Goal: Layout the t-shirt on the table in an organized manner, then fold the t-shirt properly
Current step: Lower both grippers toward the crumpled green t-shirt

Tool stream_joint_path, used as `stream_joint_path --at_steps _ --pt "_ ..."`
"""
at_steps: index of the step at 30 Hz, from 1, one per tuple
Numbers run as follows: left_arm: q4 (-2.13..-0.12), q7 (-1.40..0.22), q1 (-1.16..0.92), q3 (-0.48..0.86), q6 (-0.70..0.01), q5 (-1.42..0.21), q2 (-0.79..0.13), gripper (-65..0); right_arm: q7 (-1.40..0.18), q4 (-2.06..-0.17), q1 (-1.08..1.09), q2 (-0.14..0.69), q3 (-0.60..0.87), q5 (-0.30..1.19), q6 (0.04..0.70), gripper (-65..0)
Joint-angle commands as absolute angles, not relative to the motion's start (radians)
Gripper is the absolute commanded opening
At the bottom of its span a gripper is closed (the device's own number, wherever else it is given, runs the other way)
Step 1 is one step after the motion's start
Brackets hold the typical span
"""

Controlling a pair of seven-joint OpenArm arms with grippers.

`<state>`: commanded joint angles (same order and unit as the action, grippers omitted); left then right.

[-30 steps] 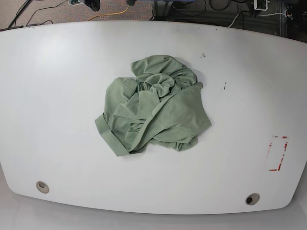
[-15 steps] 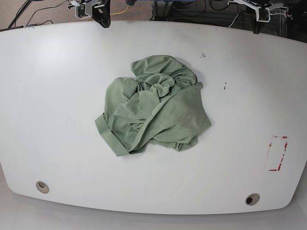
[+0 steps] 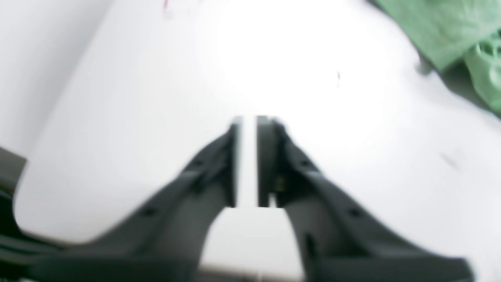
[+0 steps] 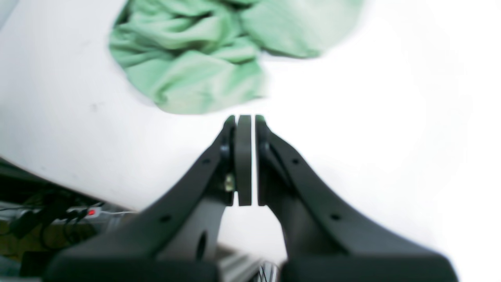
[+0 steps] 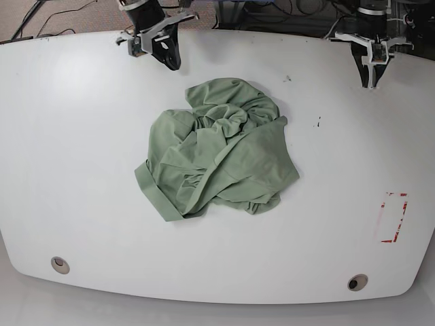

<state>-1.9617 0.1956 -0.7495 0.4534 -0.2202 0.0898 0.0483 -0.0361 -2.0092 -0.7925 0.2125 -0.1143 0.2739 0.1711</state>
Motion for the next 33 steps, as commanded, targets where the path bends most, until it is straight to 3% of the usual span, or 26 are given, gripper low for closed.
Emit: stream_joint_path --at_steps 5,11,19,21,26,33 --pt "-1.962 0.193 -0.676 0.449 -0.220 0.090 0.010 -46.8 -0.104 -2.009 -0.723 0.183 -0.116 0.275 0.171 -63.7" --pt "-1.960 0.108 -0.570 0.420 -0.220 0.088 -0.045 -46.9 -0.183 -2.009 -0.638 0.145 -0.113 0.272 0.171 -63.6" --pt "-1.931 0.024 -0.441 0.381 -0.220 0.087 -0.051 -47.1 -0.302 -2.009 -0.519 0.142 -0.113 0.272 0.150 -62.9" --pt "-1.926 0.001 -0.423 0.369 -0.220 0.088 -0.051 -46.9 -0.326 -2.009 -0.486 0.142 -0.113 0.272 0.119 -58.8" --pt "-1.925 -0.036 -0.409 0.337 -0.222 0.085 -0.077 -46.8 -0.390 -2.006 -0.375 0.142 -0.113 0.274 0.058 -39.8" --pt "-1.925 -0.064 -0.389 0.280 -0.222 0.084 -0.082 -46.7 -0.427 -1.903 -0.265 0.147 -0.067 0.282 0.059 -32.5"
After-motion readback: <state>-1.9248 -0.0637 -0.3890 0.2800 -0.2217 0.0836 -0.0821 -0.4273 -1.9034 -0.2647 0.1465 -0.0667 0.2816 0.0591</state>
